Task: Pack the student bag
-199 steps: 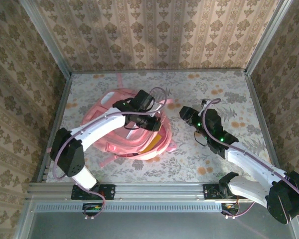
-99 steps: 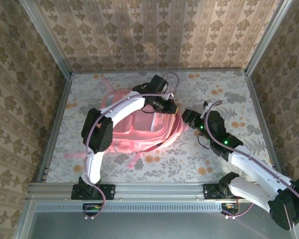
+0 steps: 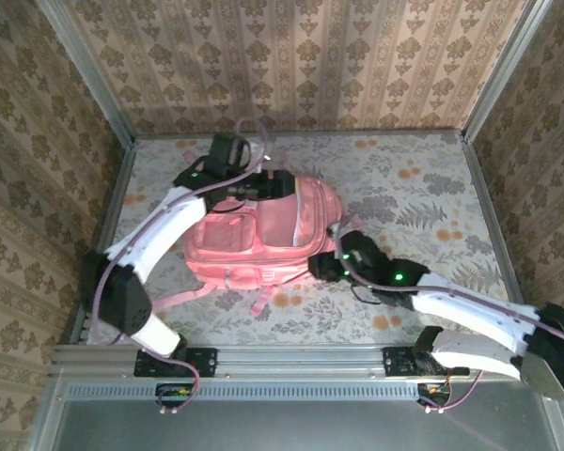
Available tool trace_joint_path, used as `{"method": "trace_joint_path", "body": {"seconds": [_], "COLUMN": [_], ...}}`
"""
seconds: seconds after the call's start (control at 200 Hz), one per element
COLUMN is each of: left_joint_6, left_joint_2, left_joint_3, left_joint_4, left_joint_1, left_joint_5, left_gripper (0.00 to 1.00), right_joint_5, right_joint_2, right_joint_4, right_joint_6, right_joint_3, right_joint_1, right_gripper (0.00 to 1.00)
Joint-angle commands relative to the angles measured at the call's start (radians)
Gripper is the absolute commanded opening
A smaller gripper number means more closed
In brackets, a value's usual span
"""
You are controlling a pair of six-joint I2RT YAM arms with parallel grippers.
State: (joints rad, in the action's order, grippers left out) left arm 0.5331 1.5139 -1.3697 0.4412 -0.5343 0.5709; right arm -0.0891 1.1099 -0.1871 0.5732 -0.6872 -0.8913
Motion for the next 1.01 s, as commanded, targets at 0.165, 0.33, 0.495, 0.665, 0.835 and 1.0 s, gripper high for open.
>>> {"method": "trace_joint_path", "body": {"seconds": [0.165,0.33,0.495,0.665,0.835,1.0], "left_joint_6": [0.048,0.054,0.065,0.054,0.057,0.051], "left_joint_2": [-0.255,-0.368,-0.426,-0.431,-0.459,-0.482], "left_joint_3": [0.199,0.296,0.371,0.387,0.405,0.413], "left_joint_4": [0.036,0.147,0.220,0.243,0.245,0.246], "left_joint_1": [0.059,0.068,0.107,0.123,0.132,0.144], "left_joint_5": [-0.091,-0.167,-0.219,-0.239,-0.265,-0.290], "left_gripper": [0.70,0.72,0.73,0.74,0.75,0.75], "right_joint_5": [-0.049,-0.159,-0.129,-0.130,-0.129,-0.171], "right_joint_2": [0.301,0.365,0.429,0.506,0.492,0.357], "right_joint_4": [0.059,0.059,0.086,0.086,0.024,0.013], "right_joint_6": [-0.039,-0.016,-0.009,-0.060,-0.094,-0.067], "right_joint_3": [-0.068,-0.083,-0.113,-0.220,-0.289,-0.169], "right_joint_1": [-0.198,-0.150,0.011,0.113,0.162,0.100], "right_gripper": [0.57,0.56,0.54,0.54,0.52,0.52]}}
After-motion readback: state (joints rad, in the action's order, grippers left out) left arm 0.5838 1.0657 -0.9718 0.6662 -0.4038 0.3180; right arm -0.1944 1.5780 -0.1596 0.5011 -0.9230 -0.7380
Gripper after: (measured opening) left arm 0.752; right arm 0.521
